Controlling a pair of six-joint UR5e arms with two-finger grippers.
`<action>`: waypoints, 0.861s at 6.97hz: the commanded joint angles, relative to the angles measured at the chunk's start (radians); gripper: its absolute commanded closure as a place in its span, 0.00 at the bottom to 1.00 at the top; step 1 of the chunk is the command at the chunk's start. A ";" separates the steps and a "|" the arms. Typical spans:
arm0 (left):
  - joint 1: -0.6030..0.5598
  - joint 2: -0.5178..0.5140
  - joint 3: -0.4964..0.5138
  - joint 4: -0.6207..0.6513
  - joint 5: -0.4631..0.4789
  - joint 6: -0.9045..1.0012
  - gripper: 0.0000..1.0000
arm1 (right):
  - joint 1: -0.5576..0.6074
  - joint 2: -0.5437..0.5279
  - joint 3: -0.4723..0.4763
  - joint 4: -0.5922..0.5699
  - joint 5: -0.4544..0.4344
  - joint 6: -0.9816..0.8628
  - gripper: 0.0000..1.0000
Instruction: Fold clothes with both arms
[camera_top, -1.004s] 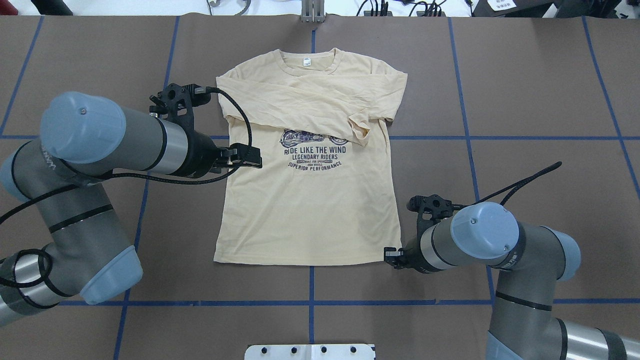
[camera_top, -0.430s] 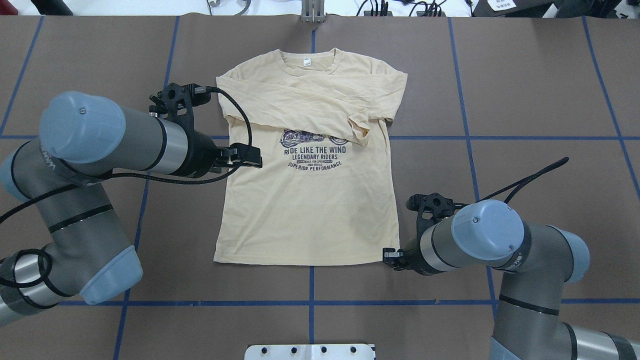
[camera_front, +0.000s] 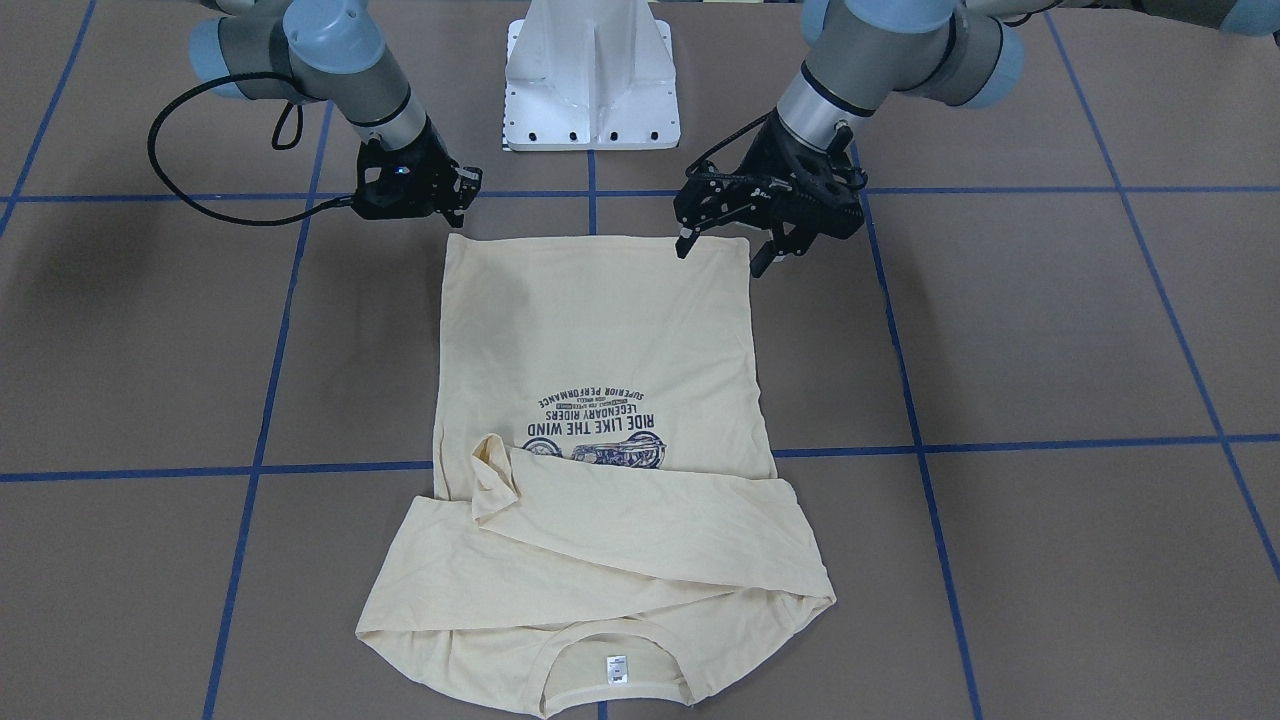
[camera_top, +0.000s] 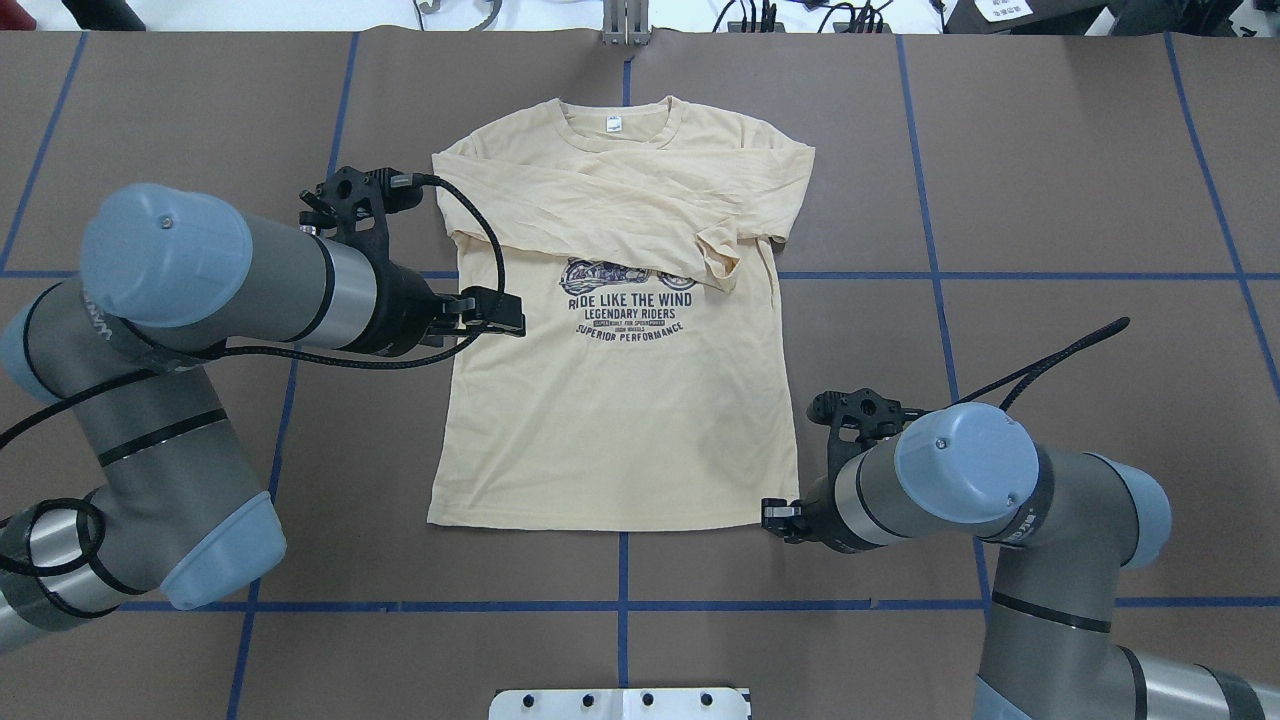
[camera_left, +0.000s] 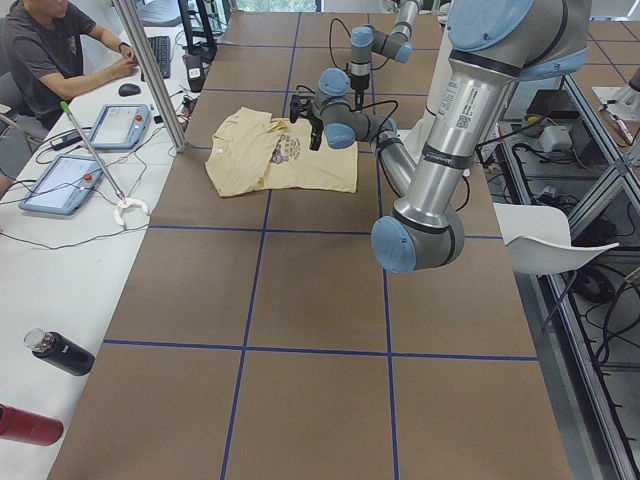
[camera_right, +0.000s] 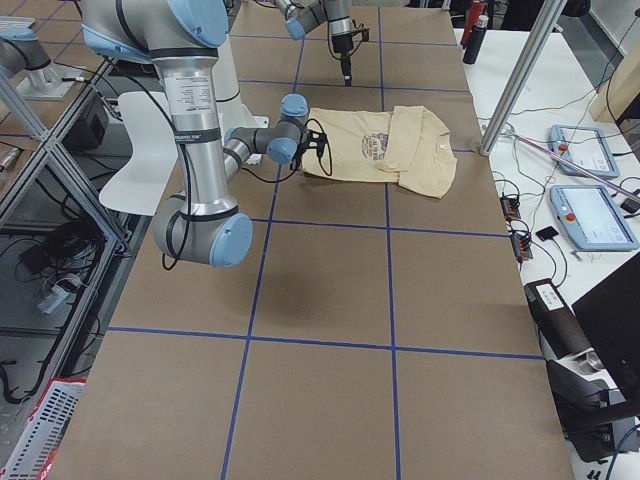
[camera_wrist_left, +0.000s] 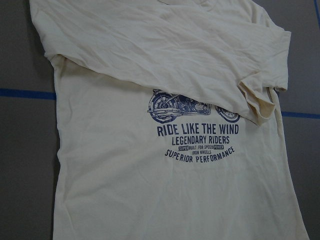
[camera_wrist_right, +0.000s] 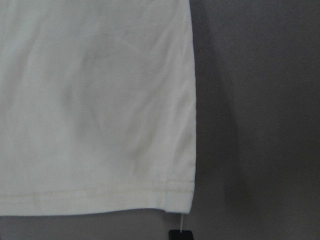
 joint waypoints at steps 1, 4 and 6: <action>0.001 -0.002 0.001 0.000 0.000 0.000 0.01 | -0.001 0.009 -0.005 0.000 -0.006 0.000 0.00; 0.001 -0.003 0.003 0.002 0.000 0.000 0.01 | 0.000 0.021 -0.021 0.000 -0.048 -0.002 0.00; 0.001 -0.003 0.003 0.002 0.000 0.000 0.01 | 0.000 0.044 -0.065 0.000 -0.066 -0.014 0.00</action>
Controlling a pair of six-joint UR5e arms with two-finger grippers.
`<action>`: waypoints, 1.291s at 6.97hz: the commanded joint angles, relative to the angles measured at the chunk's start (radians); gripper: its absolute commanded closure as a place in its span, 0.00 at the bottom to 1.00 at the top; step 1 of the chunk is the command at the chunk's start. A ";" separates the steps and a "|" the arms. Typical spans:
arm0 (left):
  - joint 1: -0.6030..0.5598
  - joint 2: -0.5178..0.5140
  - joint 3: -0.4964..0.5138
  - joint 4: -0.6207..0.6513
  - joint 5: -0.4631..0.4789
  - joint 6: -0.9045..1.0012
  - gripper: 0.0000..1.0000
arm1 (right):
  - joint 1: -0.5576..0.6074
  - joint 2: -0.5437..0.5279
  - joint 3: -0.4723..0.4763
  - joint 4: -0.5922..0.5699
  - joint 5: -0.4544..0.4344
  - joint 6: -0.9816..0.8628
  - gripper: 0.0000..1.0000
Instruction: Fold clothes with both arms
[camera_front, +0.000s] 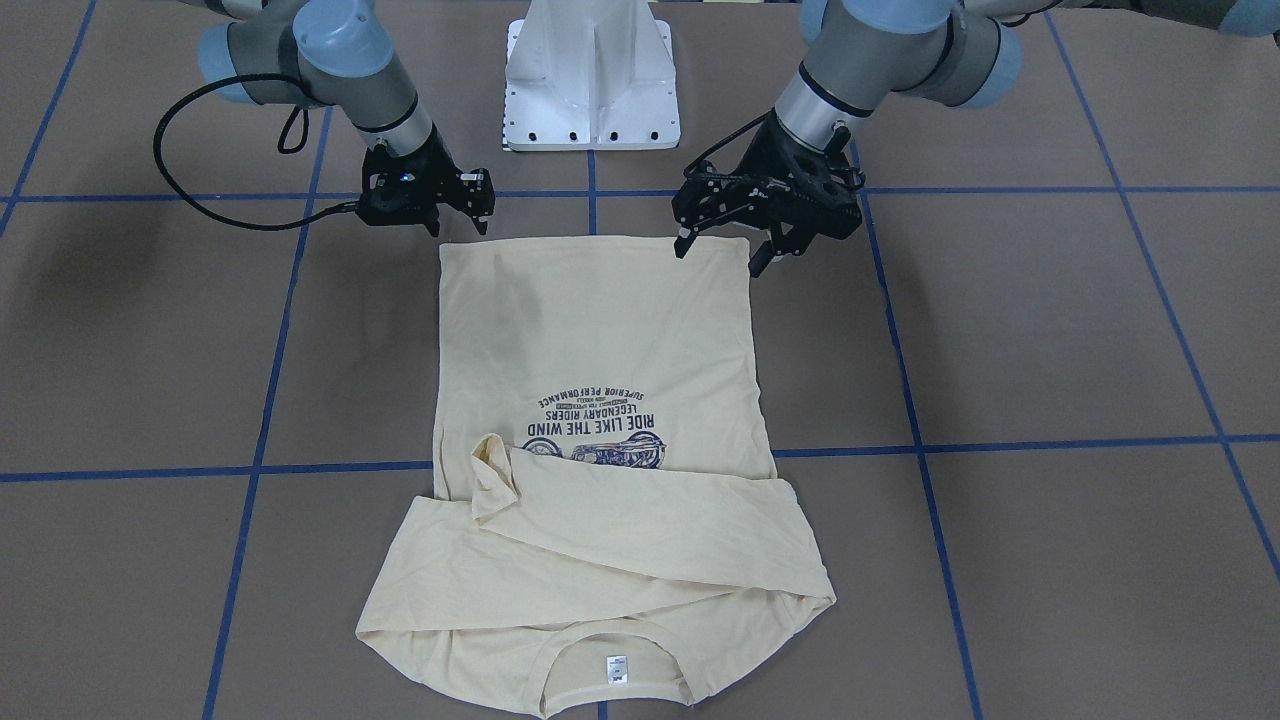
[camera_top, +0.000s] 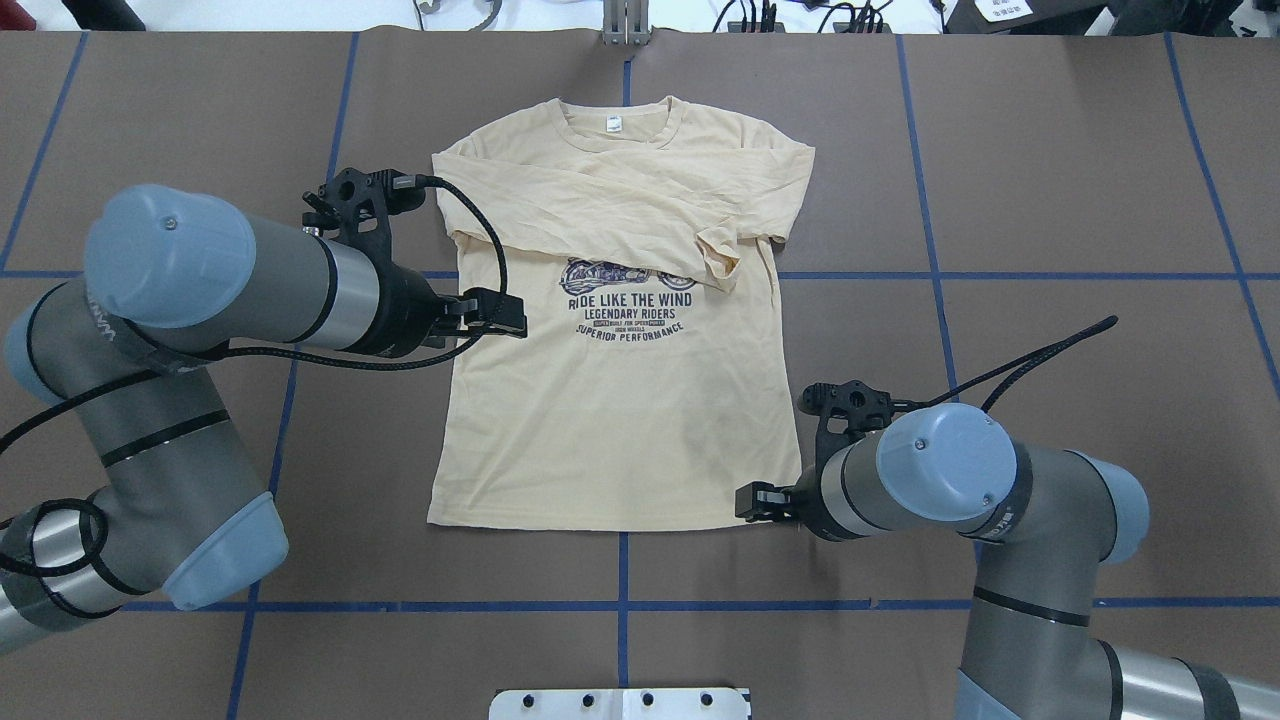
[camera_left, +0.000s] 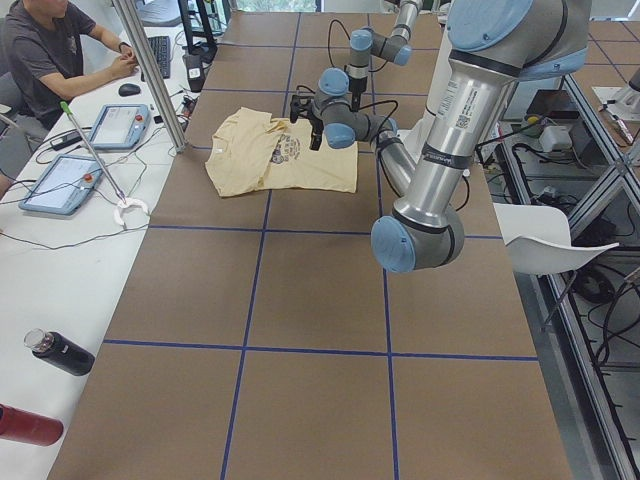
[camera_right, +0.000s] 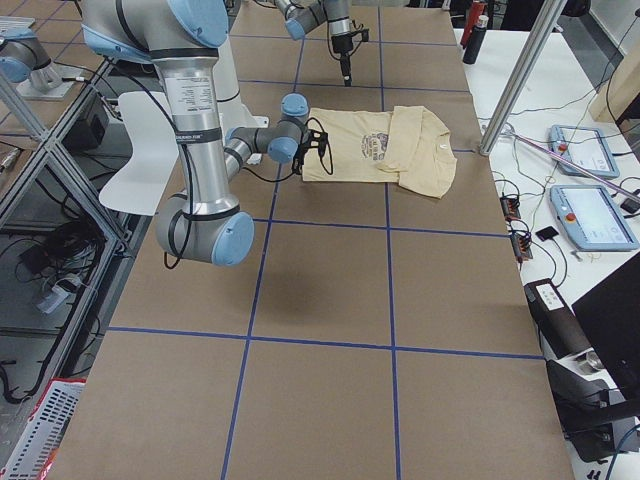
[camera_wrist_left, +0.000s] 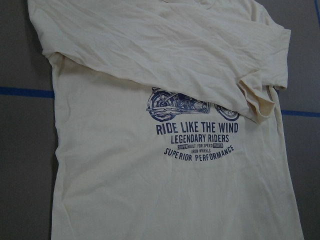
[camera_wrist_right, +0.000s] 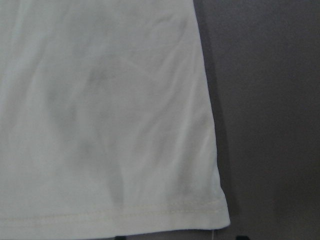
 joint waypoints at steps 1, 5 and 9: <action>0.000 0.000 0.000 0.000 0.000 0.000 0.01 | 0.002 0.018 -0.031 -0.002 -0.015 -0.008 0.01; 0.002 0.000 0.000 0.000 0.000 0.000 0.01 | 0.014 0.020 -0.046 -0.021 -0.005 -0.008 0.13; 0.002 0.001 0.000 0.000 0.000 0.000 0.01 | 0.018 0.026 -0.036 -0.046 0.002 -0.007 0.51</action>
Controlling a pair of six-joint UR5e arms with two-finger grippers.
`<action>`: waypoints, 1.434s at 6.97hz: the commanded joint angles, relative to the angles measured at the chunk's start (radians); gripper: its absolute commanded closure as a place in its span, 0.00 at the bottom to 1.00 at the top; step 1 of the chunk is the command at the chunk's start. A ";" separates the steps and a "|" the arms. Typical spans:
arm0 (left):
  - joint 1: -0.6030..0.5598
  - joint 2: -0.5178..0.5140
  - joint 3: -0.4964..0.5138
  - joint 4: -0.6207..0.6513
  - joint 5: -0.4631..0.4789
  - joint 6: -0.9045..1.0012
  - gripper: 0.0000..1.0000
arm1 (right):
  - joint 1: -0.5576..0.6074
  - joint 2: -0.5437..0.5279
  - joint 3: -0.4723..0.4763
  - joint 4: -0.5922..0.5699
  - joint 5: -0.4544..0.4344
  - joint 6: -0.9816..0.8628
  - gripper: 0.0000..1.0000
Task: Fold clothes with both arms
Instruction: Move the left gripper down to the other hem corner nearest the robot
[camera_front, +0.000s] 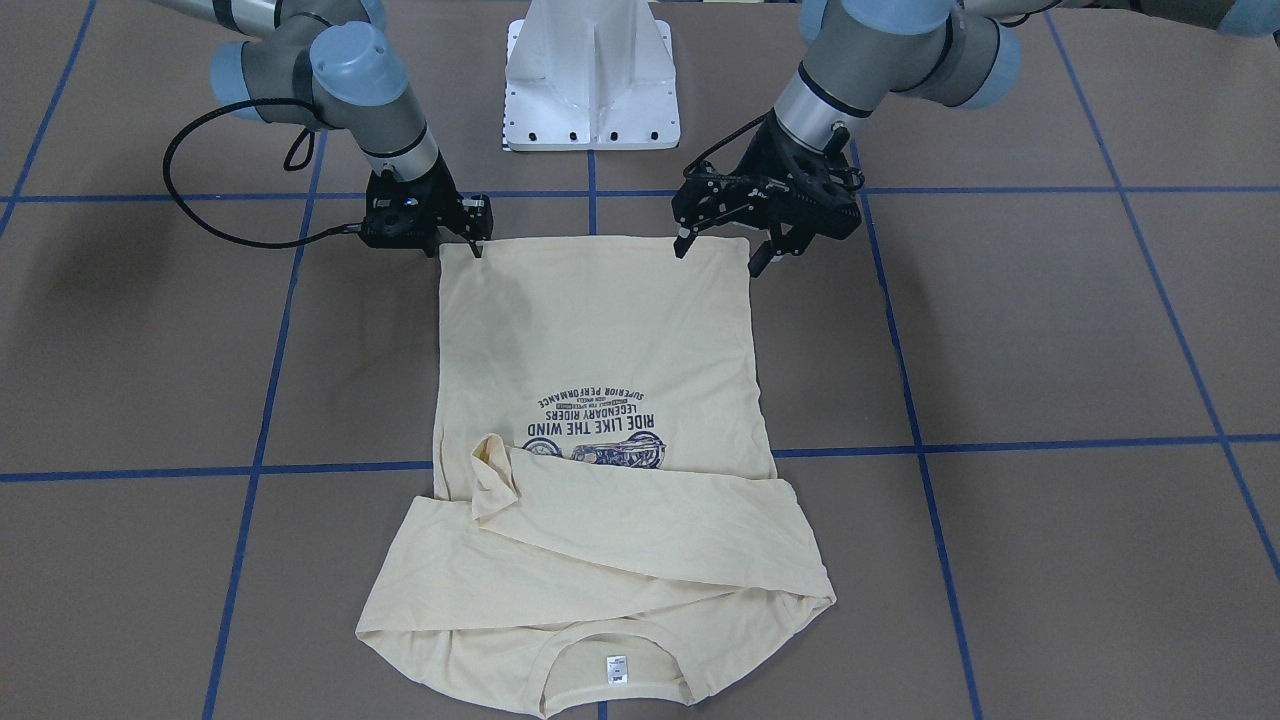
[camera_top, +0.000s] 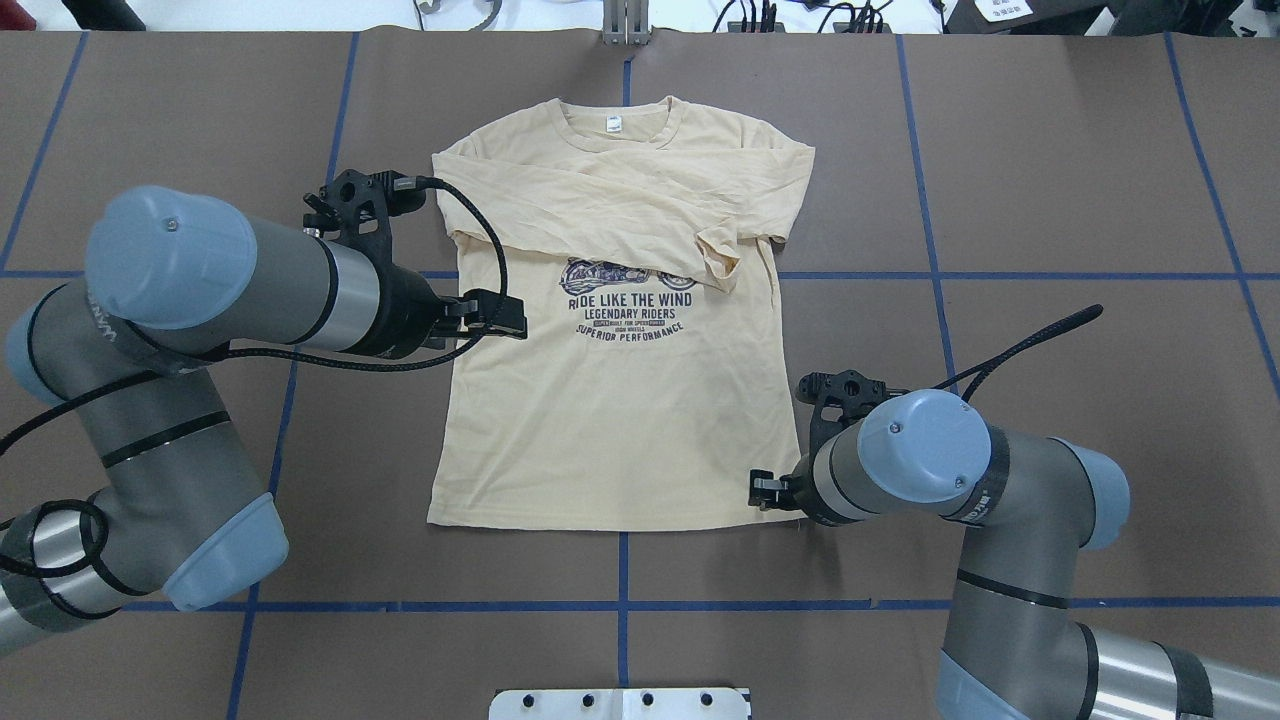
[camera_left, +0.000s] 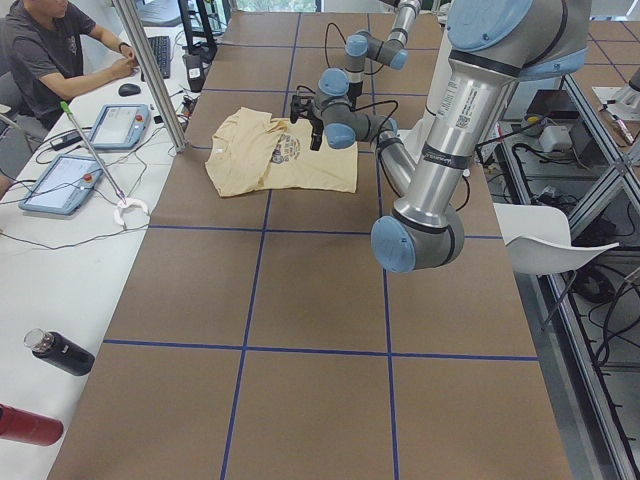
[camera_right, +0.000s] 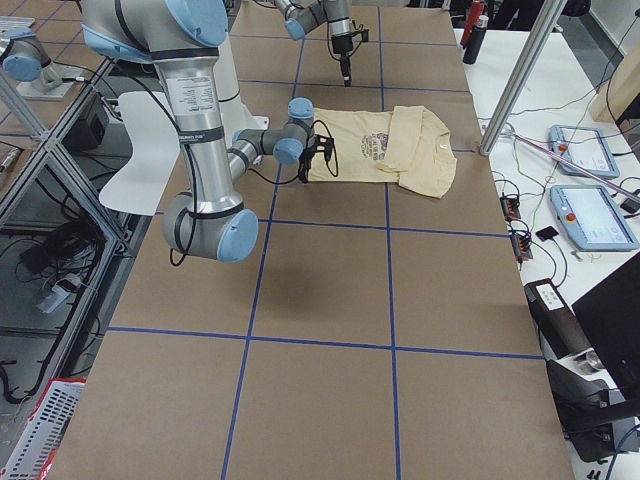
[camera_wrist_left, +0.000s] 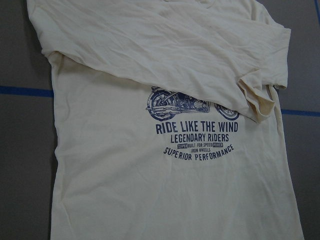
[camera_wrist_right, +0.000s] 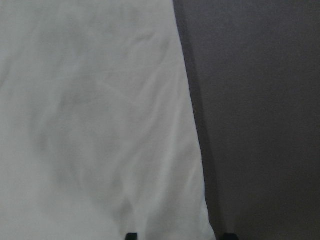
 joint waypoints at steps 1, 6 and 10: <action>0.000 0.000 0.000 0.000 0.000 0.000 0.01 | 0.001 -0.001 0.000 -0.003 0.001 0.001 0.50; 0.000 -0.001 0.000 0.000 0.000 0.000 0.01 | 0.008 -0.004 0.010 -0.029 0.016 0.000 0.48; 0.000 -0.004 -0.002 0.000 0.000 0.000 0.01 | 0.007 -0.002 0.006 -0.053 0.016 0.001 0.50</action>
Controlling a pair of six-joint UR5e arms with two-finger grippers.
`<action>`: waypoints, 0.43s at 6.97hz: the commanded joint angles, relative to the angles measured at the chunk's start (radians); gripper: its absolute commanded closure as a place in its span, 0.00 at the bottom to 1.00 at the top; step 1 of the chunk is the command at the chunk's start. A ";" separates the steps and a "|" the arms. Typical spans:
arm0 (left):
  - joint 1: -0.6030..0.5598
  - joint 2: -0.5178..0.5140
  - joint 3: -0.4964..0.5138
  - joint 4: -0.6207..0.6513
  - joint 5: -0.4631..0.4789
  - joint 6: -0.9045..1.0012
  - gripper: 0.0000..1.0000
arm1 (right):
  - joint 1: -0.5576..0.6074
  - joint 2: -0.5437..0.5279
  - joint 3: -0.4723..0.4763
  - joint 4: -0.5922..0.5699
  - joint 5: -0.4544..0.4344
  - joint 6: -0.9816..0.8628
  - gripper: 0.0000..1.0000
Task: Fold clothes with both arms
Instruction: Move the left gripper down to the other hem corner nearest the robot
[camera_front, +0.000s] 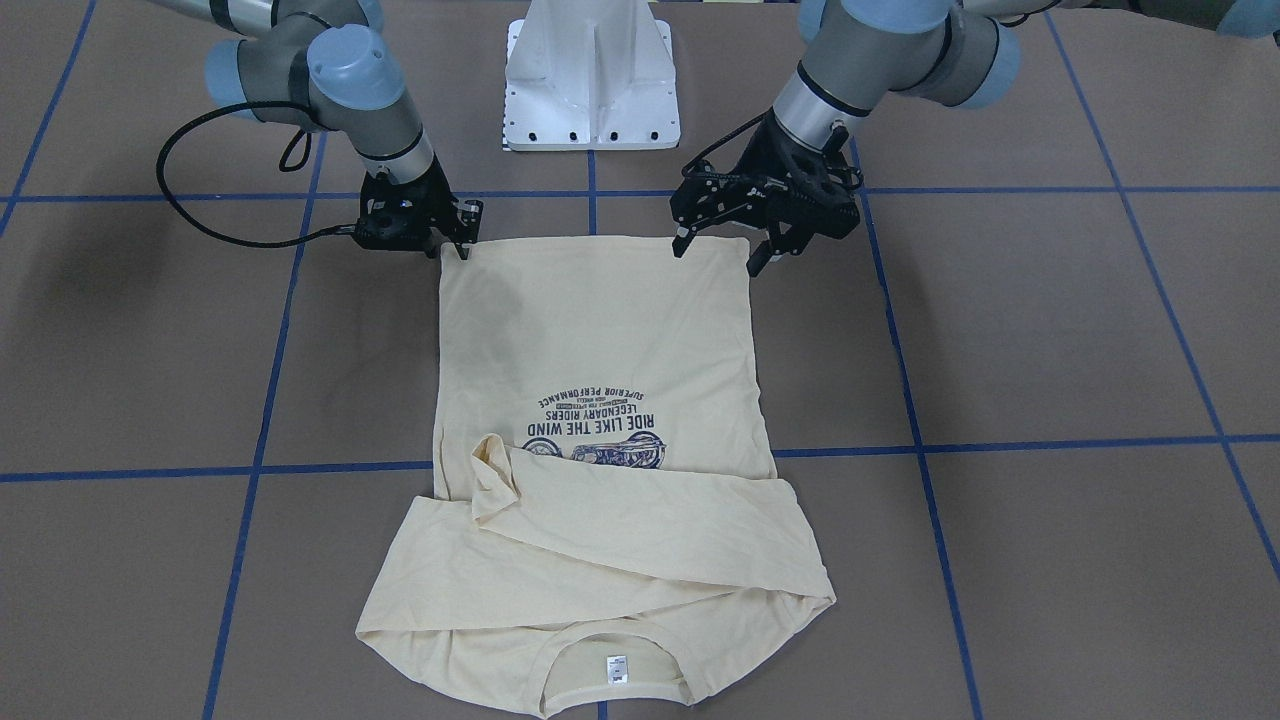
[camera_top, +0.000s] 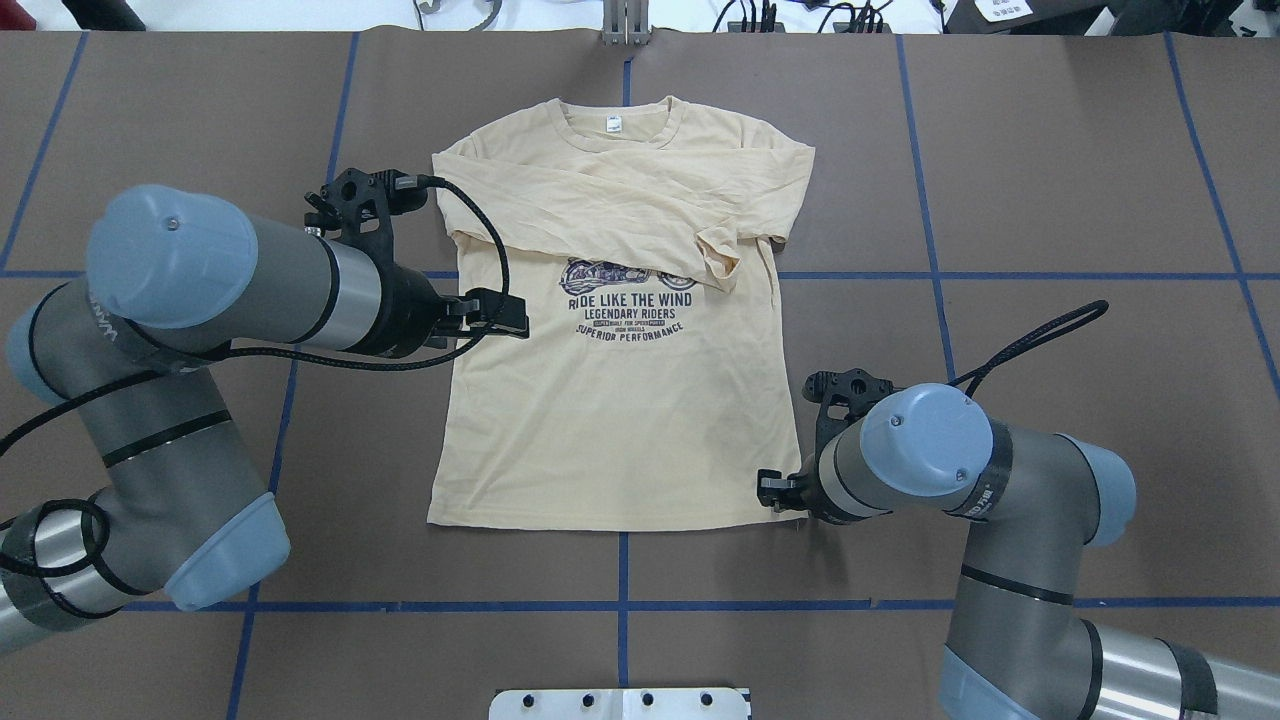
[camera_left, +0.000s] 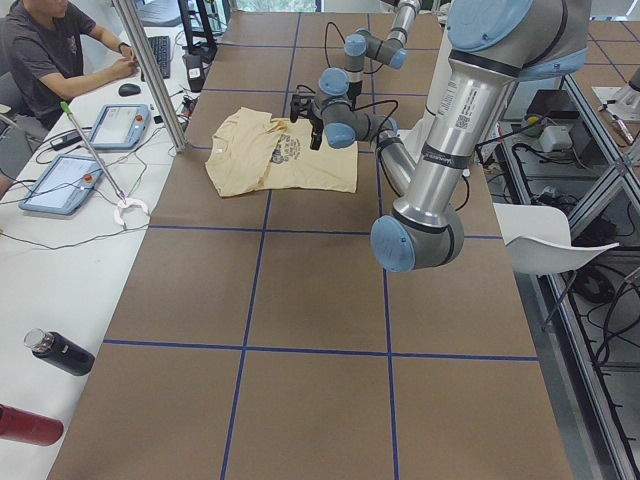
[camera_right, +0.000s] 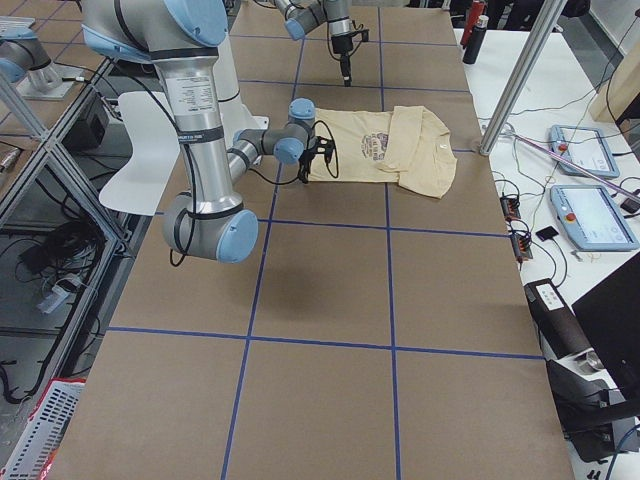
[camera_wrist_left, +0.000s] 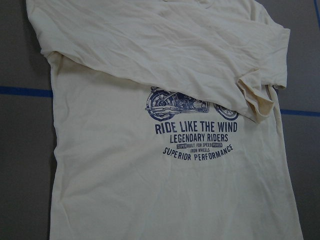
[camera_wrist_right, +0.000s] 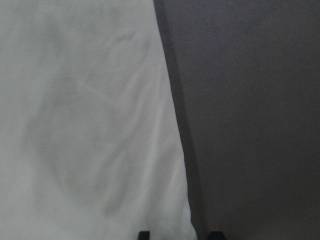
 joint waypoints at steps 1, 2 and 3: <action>0.000 -0.001 -0.001 0.002 0.000 0.000 0.01 | -0.003 0.014 0.013 -0.057 0.000 0.000 0.79; 0.000 -0.001 -0.001 0.002 0.000 0.000 0.01 | -0.003 0.014 0.013 -0.059 0.000 -0.001 1.00; 0.000 0.001 -0.001 0.000 0.000 0.000 0.01 | -0.003 0.014 0.013 -0.059 -0.001 -0.001 1.00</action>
